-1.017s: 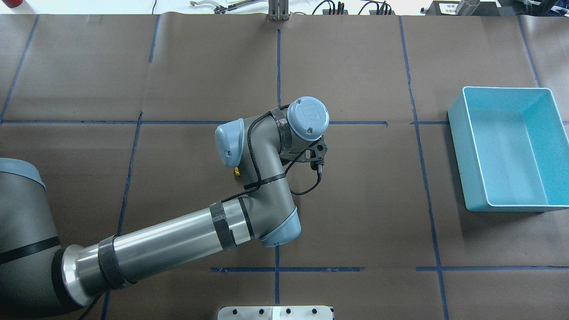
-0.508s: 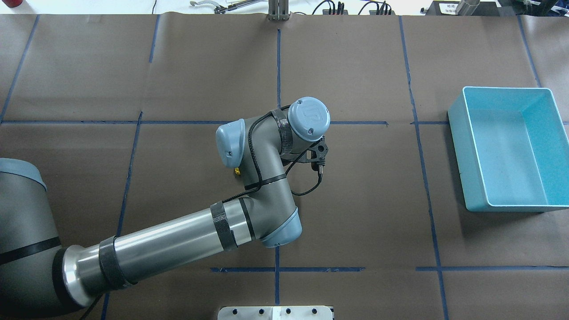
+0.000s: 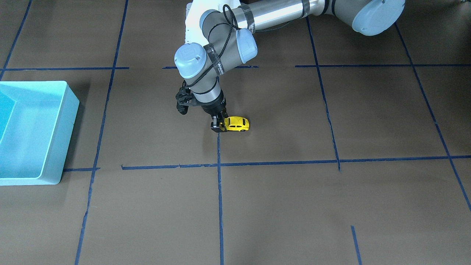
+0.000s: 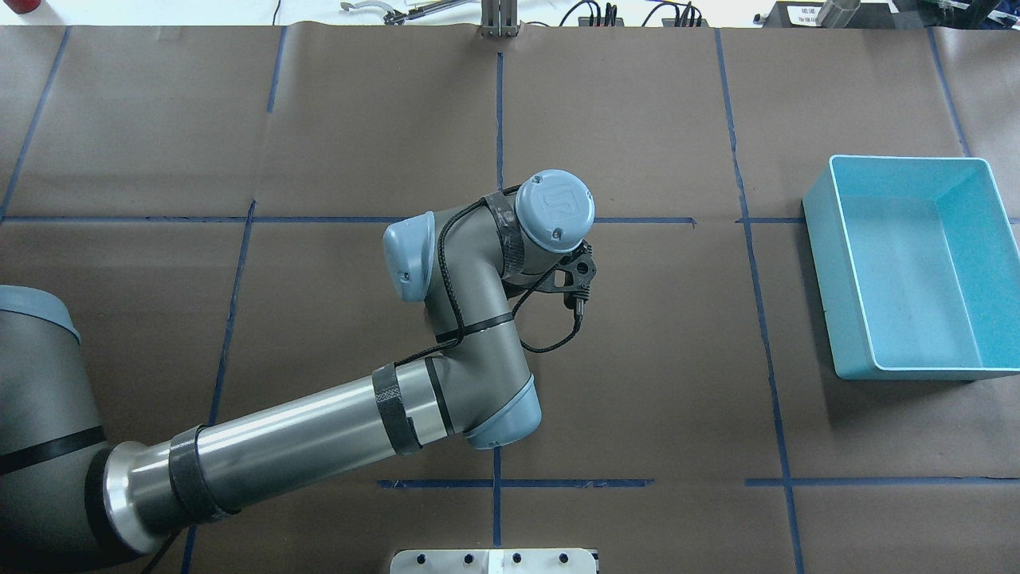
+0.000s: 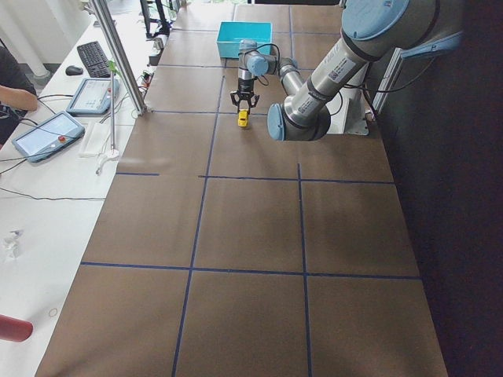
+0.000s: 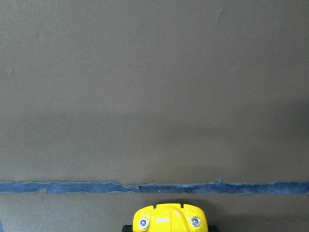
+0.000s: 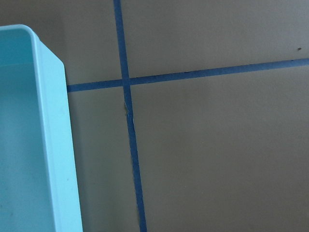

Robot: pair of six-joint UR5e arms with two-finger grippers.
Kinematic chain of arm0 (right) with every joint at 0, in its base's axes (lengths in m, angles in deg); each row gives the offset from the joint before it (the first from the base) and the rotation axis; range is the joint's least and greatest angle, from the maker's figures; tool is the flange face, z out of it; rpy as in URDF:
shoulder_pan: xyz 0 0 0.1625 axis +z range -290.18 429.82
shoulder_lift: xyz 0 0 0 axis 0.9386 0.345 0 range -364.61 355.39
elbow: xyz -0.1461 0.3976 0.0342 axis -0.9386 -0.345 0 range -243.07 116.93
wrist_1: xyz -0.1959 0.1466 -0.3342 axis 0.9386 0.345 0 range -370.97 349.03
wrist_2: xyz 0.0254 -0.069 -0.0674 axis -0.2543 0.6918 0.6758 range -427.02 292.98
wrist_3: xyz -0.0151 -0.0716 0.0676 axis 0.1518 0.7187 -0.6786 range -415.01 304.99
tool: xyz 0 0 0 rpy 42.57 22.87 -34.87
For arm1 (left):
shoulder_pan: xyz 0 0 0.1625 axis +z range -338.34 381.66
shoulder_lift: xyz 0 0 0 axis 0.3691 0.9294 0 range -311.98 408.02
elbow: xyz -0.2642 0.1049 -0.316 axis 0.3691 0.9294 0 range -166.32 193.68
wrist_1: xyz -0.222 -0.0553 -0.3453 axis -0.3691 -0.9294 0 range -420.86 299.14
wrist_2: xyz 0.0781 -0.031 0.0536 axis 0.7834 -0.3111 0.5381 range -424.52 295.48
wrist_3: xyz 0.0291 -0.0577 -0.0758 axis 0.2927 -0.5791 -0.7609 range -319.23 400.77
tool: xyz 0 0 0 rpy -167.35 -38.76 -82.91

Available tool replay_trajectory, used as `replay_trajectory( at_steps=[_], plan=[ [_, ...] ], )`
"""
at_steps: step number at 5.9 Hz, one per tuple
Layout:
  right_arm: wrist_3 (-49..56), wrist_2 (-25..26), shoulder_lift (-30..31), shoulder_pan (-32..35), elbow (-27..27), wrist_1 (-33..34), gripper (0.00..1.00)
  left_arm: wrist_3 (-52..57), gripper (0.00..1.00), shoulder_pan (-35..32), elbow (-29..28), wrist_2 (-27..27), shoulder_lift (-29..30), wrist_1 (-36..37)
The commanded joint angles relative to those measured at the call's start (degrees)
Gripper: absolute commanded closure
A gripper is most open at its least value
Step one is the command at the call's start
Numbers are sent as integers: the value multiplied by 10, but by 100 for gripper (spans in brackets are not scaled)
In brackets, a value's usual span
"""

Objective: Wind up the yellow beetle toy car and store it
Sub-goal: 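Hold the car pressed against the table with the left gripper, then drag the car backward along the table with the left gripper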

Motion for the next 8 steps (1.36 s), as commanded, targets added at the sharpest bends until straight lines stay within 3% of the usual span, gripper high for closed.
replay_trajectory(
  at_steps=[1,3,8],
  plan=[
    [0,0,0,0,0,0,0,6,88,3,25,-8,-10,-47],
    [0,0,0,0,0,-1,0,3,88,26,17,-30,-10,-109],
    [0,-1,-1,0,0,-2,0,3,90,28,13,-57,-19,-146]
  ],
)
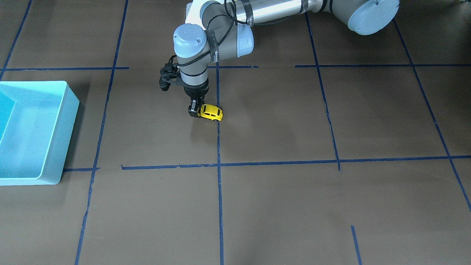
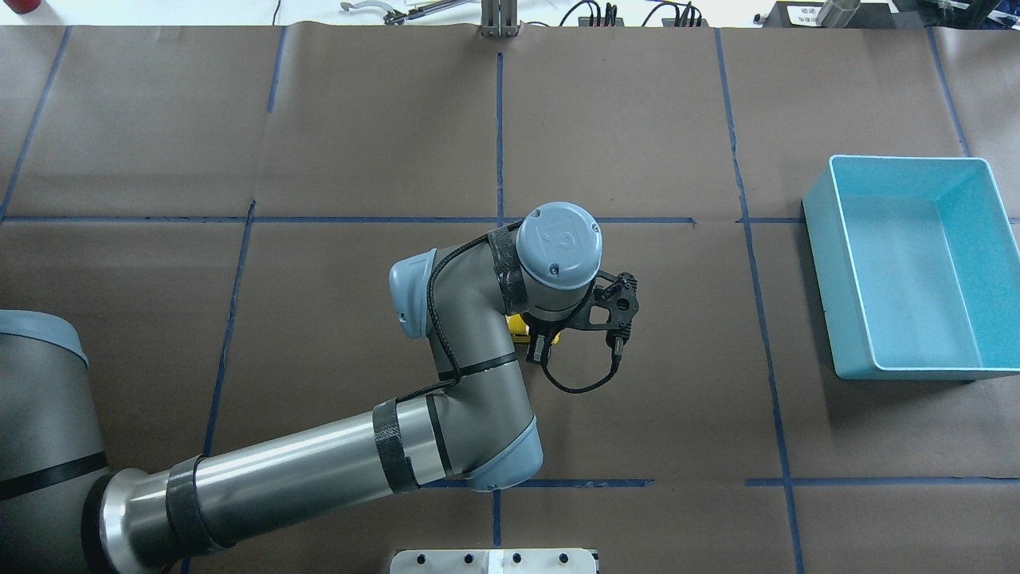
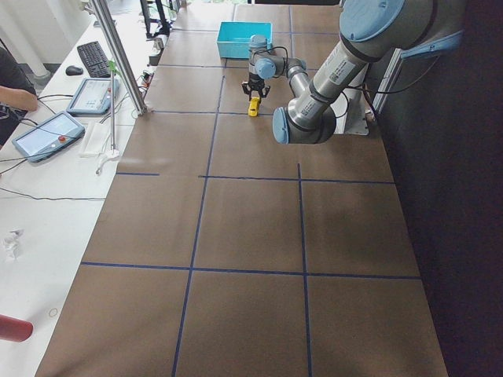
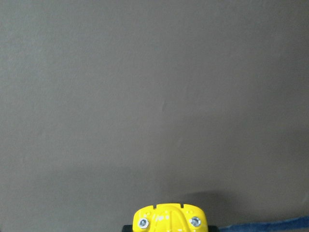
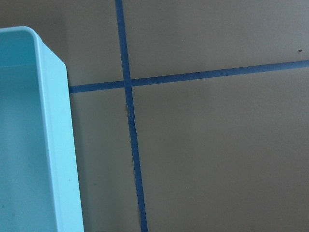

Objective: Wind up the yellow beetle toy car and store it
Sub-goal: 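Drag the car backward along the table with the left gripper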

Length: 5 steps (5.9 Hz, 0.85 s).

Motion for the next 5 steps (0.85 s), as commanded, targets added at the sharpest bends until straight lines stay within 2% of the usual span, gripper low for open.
replay_trajectory(
  at_steps=[1,3,5],
  plan=[
    [0,0,0,0,0,0,0,-1,90,-3,4,-12,-22,-30],
    [0,0,0,0,0,0,0,-1,90,-14,70,-19,-82,-43],
    [0,1,1,0,0,1,0,-1,90,-19,111,-19,-126,-49]
  ],
)
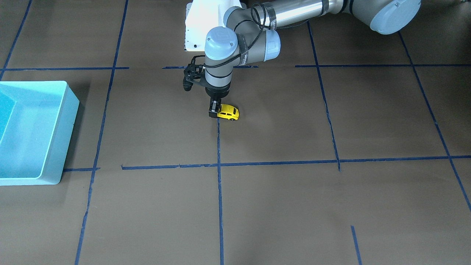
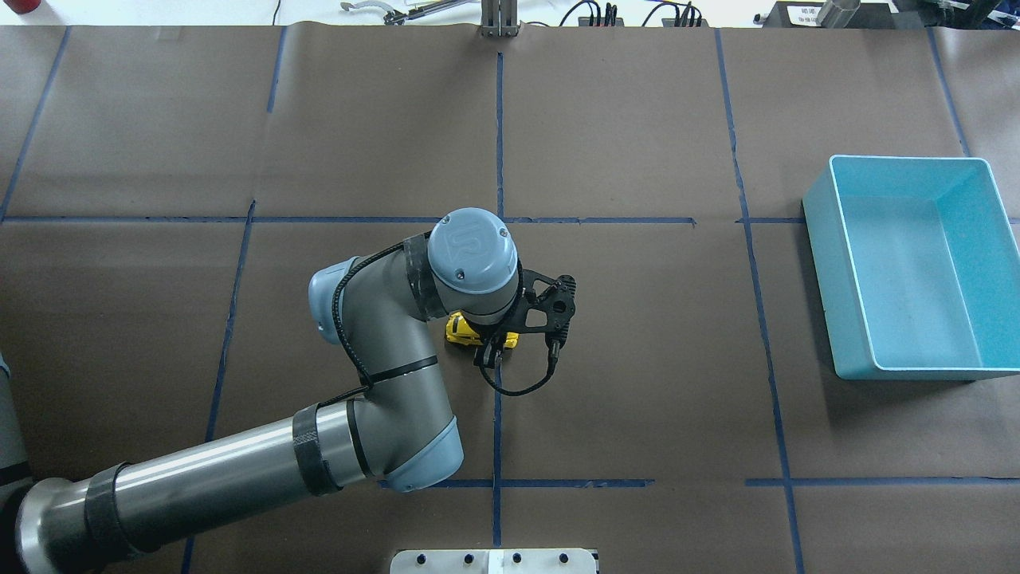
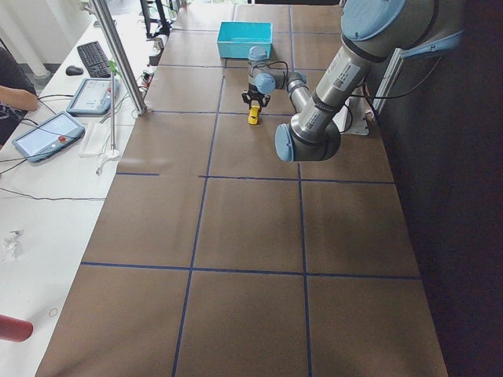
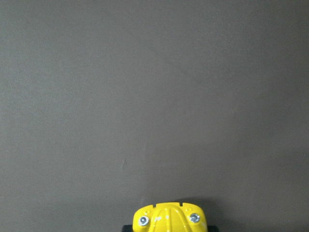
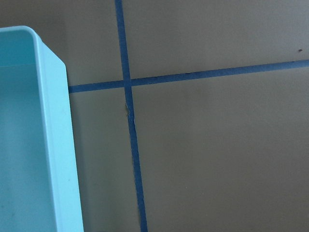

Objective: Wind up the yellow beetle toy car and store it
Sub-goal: 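Drag the car backward along the table with the left gripper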

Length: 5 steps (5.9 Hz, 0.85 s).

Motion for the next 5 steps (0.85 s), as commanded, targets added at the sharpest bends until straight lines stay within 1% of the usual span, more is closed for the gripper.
replay_trajectory(
  at_steps=[1,3,4,5],
  plan=[
    [0,0,0,0,0,0,0,0,90,-4,20,0,-34,-20],
    [0,-1,0,0,0,0,0,1,90,-11,54,-1,-72,-27],
    [0,-1,0,0,0,0,0,1,90,-11,60,-1,-92,-52],
    [0,-1,0,-1,0,-1,0,1,90,-11,86,-1,-116,-53]
  ],
)
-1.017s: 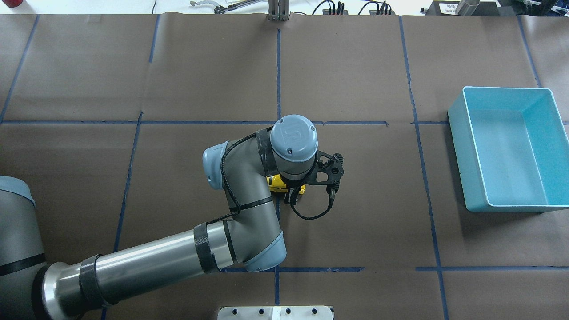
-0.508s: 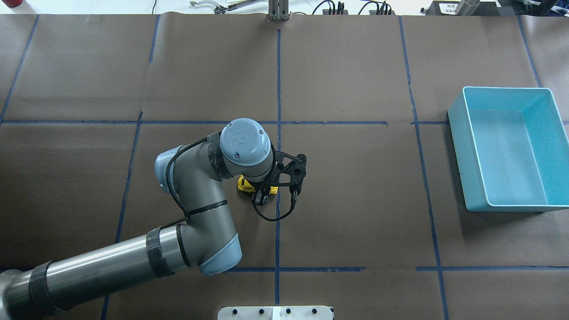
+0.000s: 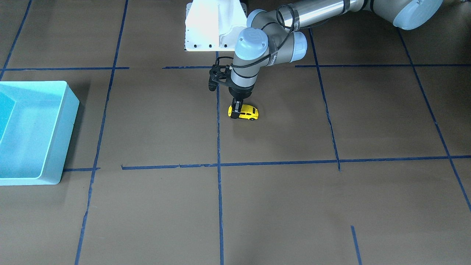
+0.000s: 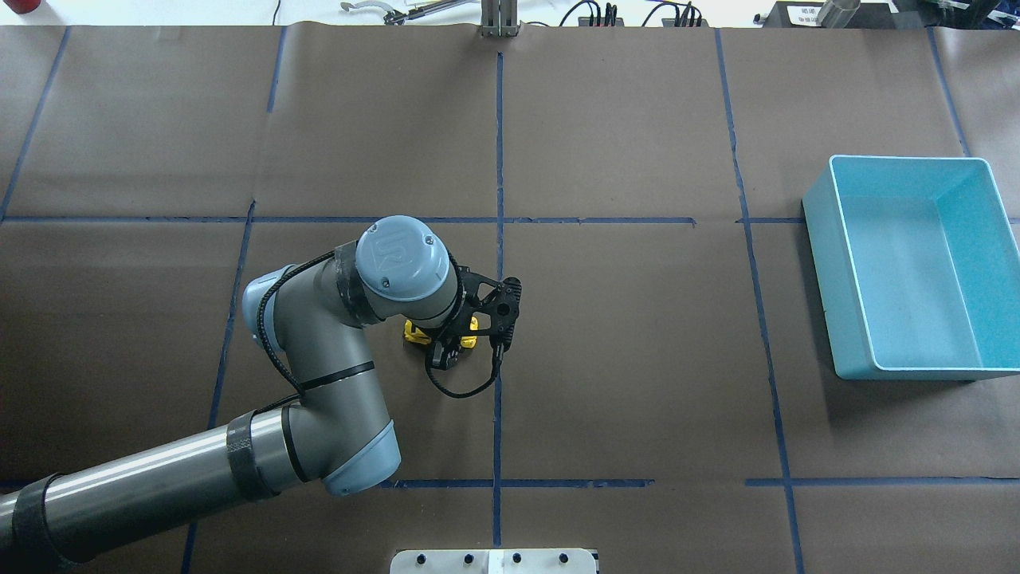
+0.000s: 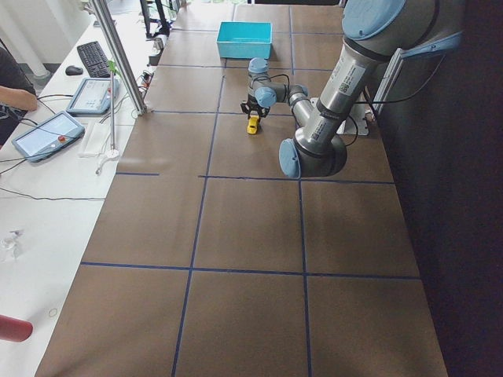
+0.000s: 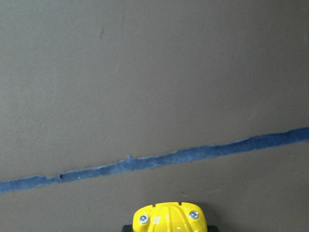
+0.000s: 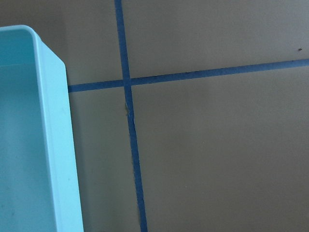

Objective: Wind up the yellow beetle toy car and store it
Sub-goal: 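Drag the car backward along the table with the left gripper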

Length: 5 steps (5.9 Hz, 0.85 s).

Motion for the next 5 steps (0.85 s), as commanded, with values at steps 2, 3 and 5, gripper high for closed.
replay_trajectory(
  at_steps=[2,3,5],
  plan=[
    [0,0,0,-1,0,-1,0,1,70,-8,38,-1,-52,-9],
    [0,0,-1,-6,0,-1,0,1,43,-10,40,-11,-64,-20],
    [0,-2,-1,-11,1,-1,0,7,0,-48,42,-36,-68,-34]
  ],
)
